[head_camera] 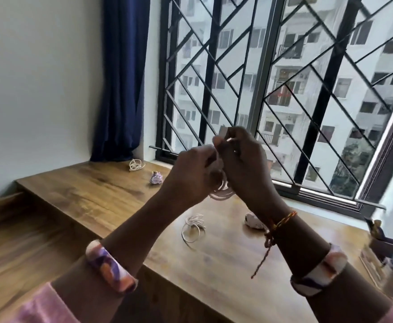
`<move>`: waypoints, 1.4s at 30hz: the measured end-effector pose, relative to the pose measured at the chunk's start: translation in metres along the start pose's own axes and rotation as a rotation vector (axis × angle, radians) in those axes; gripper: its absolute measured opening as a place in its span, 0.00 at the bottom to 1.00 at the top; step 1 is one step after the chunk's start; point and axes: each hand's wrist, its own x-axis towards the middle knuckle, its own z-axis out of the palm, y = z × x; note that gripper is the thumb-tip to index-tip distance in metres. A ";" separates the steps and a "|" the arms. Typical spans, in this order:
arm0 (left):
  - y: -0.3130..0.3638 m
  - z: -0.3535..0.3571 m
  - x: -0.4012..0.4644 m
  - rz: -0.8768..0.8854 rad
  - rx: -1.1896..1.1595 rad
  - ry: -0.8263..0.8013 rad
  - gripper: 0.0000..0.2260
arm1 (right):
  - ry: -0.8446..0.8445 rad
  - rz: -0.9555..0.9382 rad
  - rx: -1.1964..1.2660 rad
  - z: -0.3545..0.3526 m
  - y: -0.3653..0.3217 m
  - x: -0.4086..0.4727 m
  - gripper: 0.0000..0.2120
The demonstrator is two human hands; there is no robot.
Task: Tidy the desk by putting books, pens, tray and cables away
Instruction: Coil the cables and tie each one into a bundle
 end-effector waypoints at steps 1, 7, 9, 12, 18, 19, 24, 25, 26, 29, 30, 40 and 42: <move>0.002 0.010 0.007 0.046 0.044 0.041 0.04 | 0.037 0.084 0.102 -0.007 0.010 0.005 0.06; 0.020 0.080 0.050 0.174 0.297 0.202 0.22 | -0.072 0.656 0.690 -0.060 0.080 0.038 0.12; 0.021 0.103 0.067 0.303 0.399 0.211 0.21 | -0.117 0.750 0.772 -0.074 0.105 0.050 0.13; 0.021 0.134 0.089 0.365 0.555 0.187 0.18 | -0.095 0.775 0.797 -0.093 0.135 0.064 0.14; 0.009 0.169 0.135 0.118 0.804 0.142 0.05 | -0.138 0.633 0.544 -0.106 0.170 0.069 0.19; 0.004 0.171 0.141 0.113 0.792 0.127 0.04 | -0.165 0.595 0.527 -0.106 0.173 0.069 0.19; -0.012 0.168 0.163 0.226 0.609 0.125 0.06 | -0.077 0.369 0.454 -0.097 0.184 0.084 0.06; -0.017 0.167 0.167 0.232 0.543 0.115 0.06 | -0.013 0.342 0.369 -0.091 0.189 0.088 0.05; -0.022 0.164 0.171 0.226 0.470 0.095 0.08 | 0.033 0.318 0.280 -0.086 0.195 0.092 0.06; -0.037 0.153 0.180 0.201 0.281 0.062 0.08 | 0.016 0.316 0.140 -0.071 0.200 0.100 0.08; -0.041 0.150 0.183 0.187 0.236 0.070 0.05 | -0.015 0.343 0.141 -0.065 0.200 0.102 0.08; -0.110 0.134 0.205 0.111 0.075 0.012 0.11 | -0.015 0.454 -0.251 0.001 0.196 0.137 0.20; -0.127 0.142 0.208 0.110 -0.022 -0.081 0.06 | 0.009 0.537 -0.268 0.004 0.198 0.142 0.16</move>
